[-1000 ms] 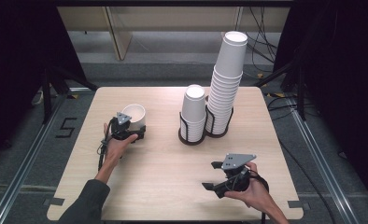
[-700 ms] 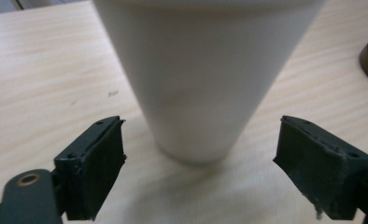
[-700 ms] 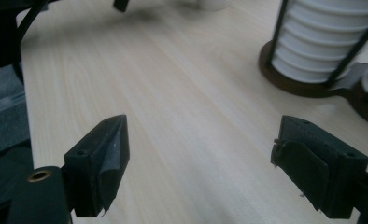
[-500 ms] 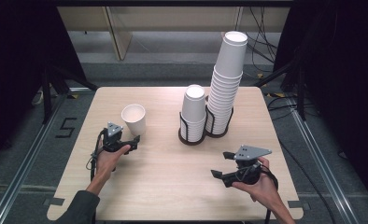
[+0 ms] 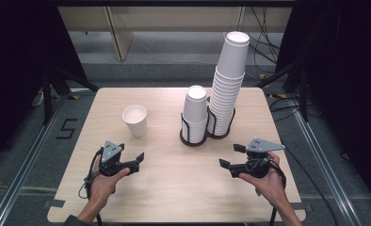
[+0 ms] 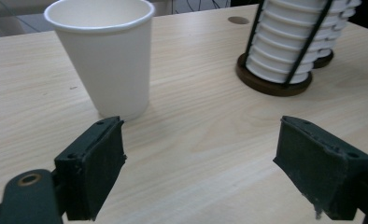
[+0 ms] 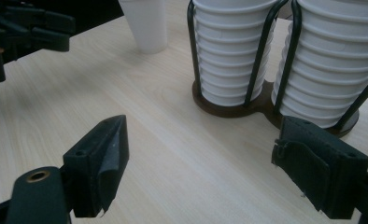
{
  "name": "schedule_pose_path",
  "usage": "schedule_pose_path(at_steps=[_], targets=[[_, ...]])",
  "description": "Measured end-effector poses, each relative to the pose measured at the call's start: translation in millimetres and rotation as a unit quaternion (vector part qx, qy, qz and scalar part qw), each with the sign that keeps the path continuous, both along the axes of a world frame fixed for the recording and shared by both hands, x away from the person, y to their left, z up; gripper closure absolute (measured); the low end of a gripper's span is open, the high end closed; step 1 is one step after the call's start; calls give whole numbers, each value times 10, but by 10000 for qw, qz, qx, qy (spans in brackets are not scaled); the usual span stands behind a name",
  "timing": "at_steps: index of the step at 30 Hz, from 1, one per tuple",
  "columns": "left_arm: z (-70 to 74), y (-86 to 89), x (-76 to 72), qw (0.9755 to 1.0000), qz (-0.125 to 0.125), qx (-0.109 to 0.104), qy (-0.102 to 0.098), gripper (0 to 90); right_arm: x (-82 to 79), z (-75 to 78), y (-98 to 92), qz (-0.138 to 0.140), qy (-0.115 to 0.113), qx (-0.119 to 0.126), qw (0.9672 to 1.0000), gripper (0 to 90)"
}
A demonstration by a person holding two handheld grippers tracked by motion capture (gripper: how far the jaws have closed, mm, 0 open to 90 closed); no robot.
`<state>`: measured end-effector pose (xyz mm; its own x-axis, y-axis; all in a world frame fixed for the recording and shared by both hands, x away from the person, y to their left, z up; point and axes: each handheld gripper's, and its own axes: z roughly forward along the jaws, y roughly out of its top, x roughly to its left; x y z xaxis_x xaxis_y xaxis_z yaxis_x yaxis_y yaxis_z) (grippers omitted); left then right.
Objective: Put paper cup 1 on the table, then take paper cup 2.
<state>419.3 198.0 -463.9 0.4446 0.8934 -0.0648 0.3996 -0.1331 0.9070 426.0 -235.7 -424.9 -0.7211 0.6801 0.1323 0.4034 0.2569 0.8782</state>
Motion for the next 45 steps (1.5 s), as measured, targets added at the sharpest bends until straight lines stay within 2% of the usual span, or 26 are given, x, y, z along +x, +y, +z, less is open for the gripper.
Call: schedule_pose_path(at_steps=[2, 3, 4, 5, 6, 8, 9, 10, 14, 15, 17, 18, 19, 21, 22, 26, 27, 29, 31, 35, 36, 37, 40, 42, 43, 45], targets=[[-2, -43, -67, 10000, -51, 74, 15, 146, 16, 10, -8, 24, -54, -100, 9999, 182], [-9, -68, -101, 9999, -97, 77, 17, 146, 13, 13, -4, 8, 35, -86, 10000, 181], [-16, -85, -118, 9999, -124, 61, 7, 146, 26, 22, -18, 9, -71, -173, 9998, 181], [-25, -105, -149, 9998, -172, 88, 16, 145, 6, 27, -7, -73, 88, -90, 9999, 181], [-36, -123, -172, 9998, -194, 89, 11, 145, 30, 25, -15, -65, -67, -109, 9999, 180], [-61, -161, -220, 9996, -266, 103, 23, 145, 44, 42, -30, -93, -105, -161, 9998, 180], [-73, -181, -247, 9994, -294, 168, 35, 145, 38, 44, -15, -169, -49, -33, 9998, 180], [-85, -196, -266, 9993, -317, 182, 33, 145, 53, 61, -33, -125, -102, -106, 9998, 180], [-149, -272, -365, 9988, -432, 238, 15, 145, 86, 104, -35, -254, -139, 14, 9996, 178], [-165, -297, -406, 9986, -438, 305, 30, 145, 83, 124, -34, -288, -42, 43, 9996, 178], [-194, -328, -453, 9983, -486, 310, 23, 145, 131, 147, -47, -279, -229, 2, 9993, 177], [-202, -341, -484, 9980, -536, 340, 39, 145, 130, 155, -37, -309, -154, 69, 9994, 177], [-209, -350, -503, 9978, -571, 336, 32, 145, 158, 173, -47, -304, -257, 36, 9992, 175], [-217, -356, -532, 9973, -635, 363, 43, 145, 169, 198, -34, -371, -214, 160, 9990, 172], [-220, -356, -540, 9972, -646, 375, 42, 145, 183, 232, -43, -342, -168, 164, 9991, 171], [-249, -360, -580, 9972, -650, 353, 107, 145, 254, 350, -68, -408, -371, 304, 9980, 164], [-250, -359, -582, 9972, -656, 357, 103, 145, 259, 392, -74, -480, -326, 293, 9979, 163], [-258, -354, -578, 9973, -661, 313, 74, 145, 302, 441, -86, -488, -426, 394, 9971, 160], [-259, -352, -578, 9975, -634, 305, 90, 145, 334, 486, -102, -548, -550, 358, 9963, 160], [-262, -360, -585, 9974, -632, 323, 98, 145, 406, 561, -116, -565, -578, 433, 9958, 159], [-263, -363, -587, 9974, -643, 325, 100, 145, 417, 582, -116, -602, -489, 481, 9958, 159], [-267, -369, -587, 9974, -649, 314, 96, 145, 441, 604, -122, -643, -566, 453, 9953, 159], [-278, -375, -590, 9970, -697, 327, 103, 145, 495, 696, -135, -727, -550, 519, 9945, 158], [-283, -382, -594, 9970, -701, 313, 104, 145, 532, 767, -157, -783, -654, 523, 9934, 157], [-281, -384, -597, 9969, -704, 326, 111, 145, 558, 814, -164, -809, -636, 659, 9925, 158], [-277, -392, -607, 9966, -732, 352, 97, 145, 611, 903, -189, -871, -688, 663, 9916, 156]])
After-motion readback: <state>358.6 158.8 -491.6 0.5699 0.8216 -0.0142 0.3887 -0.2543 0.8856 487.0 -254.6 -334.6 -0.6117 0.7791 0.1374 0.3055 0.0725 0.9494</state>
